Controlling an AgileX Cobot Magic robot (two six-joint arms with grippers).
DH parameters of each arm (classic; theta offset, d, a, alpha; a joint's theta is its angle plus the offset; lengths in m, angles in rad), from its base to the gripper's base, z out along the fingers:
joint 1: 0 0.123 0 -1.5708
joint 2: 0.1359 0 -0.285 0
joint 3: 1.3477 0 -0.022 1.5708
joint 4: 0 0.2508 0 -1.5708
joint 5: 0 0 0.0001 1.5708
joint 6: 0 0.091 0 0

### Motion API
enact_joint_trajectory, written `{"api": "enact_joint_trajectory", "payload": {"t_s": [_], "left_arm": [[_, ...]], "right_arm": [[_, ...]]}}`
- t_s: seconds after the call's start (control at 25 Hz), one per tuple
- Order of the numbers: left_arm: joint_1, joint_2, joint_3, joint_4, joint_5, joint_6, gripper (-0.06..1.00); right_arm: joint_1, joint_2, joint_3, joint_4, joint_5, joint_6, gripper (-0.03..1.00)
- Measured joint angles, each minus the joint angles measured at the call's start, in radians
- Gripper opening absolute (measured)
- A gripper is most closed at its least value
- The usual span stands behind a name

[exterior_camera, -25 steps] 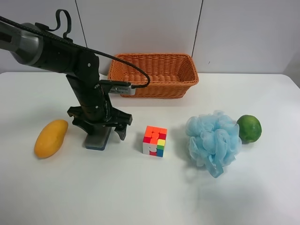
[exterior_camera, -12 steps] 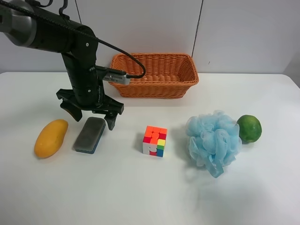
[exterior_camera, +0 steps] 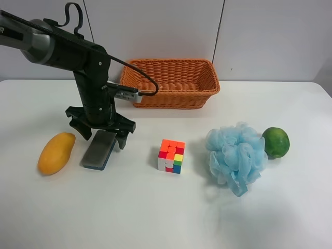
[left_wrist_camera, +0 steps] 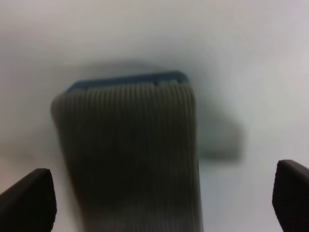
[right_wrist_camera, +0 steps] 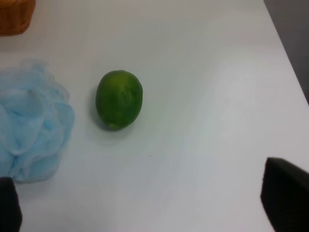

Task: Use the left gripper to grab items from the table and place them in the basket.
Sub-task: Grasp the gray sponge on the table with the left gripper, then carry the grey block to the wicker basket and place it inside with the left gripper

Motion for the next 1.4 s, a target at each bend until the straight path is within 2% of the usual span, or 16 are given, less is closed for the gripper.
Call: {"api": "enact_joint_trajectory", "payload": {"t_s": [0.16,0.36,0.44,0.6,1.12,1.28,1.4], "left_arm": [[0.013,0.028,0.000,-0.017,-0.051,0.026,0.88],[0.014,0.032,0.000,-0.033,-0.064,0.030,0.85],[0.015,0.032,0.000,-0.035,-0.064,0.030,0.79],[0.015,0.032,0.000,-0.038,-0.063,0.032,0.53],[0.015,0.032,-0.001,-0.040,-0.051,0.034,0.54],[0.015,0.010,-0.029,-0.038,0.019,0.034,0.54],[0.015,-0.071,-0.097,-0.007,0.068,0.035,0.54]], "right_arm": [[0.000,0.000,0.000,0.000,0.000,0.000,0.99],[0.000,0.000,0.000,0.000,0.000,0.000,0.99],[0.000,0.000,0.000,0.000,0.000,0.000,0.99],[0.000,0.000,0.000,0.000,0.000,0.000,0.99],[0.000,0.000,0.000,0.000,0.000,0.000,0.99],[0.000,0.000,0.000,0.000,0.000,0.000,0.99],[0.000,0.000,0.000,0.000,0.000,0.000,0.99]]}}
